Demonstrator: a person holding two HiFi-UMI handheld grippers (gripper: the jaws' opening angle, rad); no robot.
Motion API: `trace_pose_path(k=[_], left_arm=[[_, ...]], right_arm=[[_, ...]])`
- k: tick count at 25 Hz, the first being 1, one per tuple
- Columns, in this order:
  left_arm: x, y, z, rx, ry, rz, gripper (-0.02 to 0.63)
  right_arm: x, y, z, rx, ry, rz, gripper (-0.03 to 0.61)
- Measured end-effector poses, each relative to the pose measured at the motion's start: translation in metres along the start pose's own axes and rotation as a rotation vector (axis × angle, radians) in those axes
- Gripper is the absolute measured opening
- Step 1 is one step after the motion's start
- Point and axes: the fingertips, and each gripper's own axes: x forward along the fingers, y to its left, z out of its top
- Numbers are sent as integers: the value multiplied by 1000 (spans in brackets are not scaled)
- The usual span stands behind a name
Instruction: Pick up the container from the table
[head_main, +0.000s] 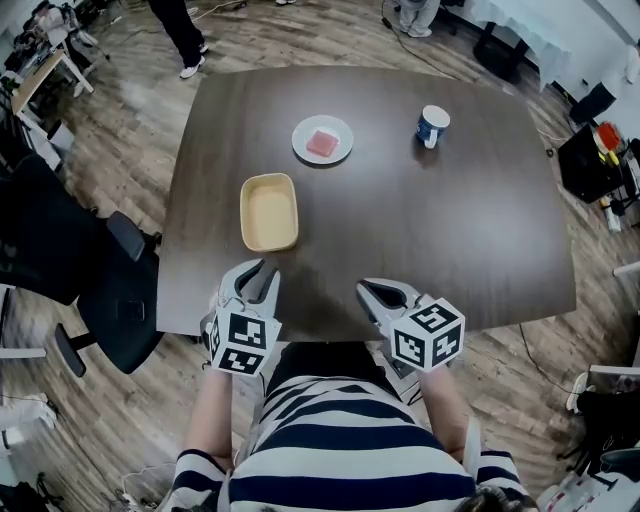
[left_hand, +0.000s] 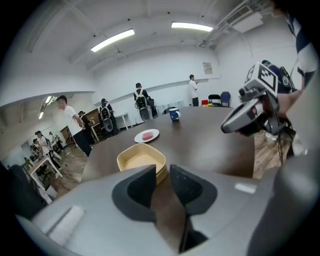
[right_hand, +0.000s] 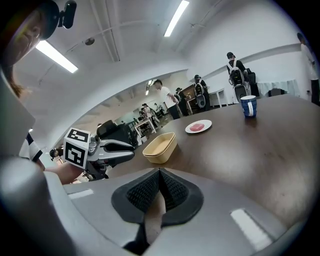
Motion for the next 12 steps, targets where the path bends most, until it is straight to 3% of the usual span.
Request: trace_pose_path(k=[12], left_arm=[[45, 21, -17, 232, 148, -84, 0]], right_arm=[[59, -4, 6, 14, 82, 34, -2]])
